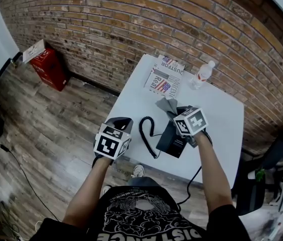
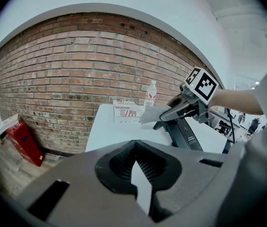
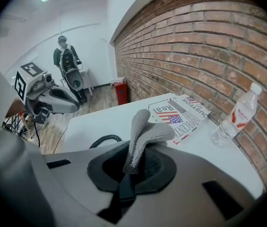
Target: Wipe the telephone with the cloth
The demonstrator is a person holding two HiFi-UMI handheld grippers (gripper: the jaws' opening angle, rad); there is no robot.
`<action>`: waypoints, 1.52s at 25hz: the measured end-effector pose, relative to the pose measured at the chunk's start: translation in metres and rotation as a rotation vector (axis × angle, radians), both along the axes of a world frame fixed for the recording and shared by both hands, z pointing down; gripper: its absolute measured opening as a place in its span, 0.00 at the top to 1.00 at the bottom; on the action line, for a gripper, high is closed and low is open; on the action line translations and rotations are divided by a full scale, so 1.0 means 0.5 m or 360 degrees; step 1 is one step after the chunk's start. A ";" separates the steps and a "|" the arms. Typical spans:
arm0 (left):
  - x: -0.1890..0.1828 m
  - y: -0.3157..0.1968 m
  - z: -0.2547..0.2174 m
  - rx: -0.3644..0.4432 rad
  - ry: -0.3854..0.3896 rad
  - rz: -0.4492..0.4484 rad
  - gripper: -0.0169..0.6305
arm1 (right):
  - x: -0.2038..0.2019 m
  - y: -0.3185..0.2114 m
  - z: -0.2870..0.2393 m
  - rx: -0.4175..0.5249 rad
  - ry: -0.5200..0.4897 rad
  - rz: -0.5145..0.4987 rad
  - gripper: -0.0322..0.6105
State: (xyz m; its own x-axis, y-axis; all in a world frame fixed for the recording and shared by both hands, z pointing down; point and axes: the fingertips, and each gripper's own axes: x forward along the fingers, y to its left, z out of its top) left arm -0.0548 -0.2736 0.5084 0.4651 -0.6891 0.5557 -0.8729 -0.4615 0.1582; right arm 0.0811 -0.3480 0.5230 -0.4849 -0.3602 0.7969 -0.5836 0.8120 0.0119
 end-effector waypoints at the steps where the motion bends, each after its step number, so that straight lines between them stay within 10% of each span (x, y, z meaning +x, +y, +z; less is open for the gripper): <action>1: 0.000 0.001 -0.001 0.0000 0.0000 0.0002 0.96 | -0.001 0.003 0.001 -0.0001 0.0003 -0.0001 0.93; 38: -0.006 0.114 -0.002 -0.0015 -0.0029 0.0144 0.96 | -0.036 0.193 0.081 -0.0101 -0.0038 0.0112 0.93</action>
State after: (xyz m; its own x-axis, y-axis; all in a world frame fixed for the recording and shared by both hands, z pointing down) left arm -0.0577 -0.2165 0.5075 0.5149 -0.6396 0.5708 -0.8306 -0.5370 0.1474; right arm 0.0630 -0.2515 0.5634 -0.4791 -0.3433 0.8079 -0.6388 0.7676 -0.0526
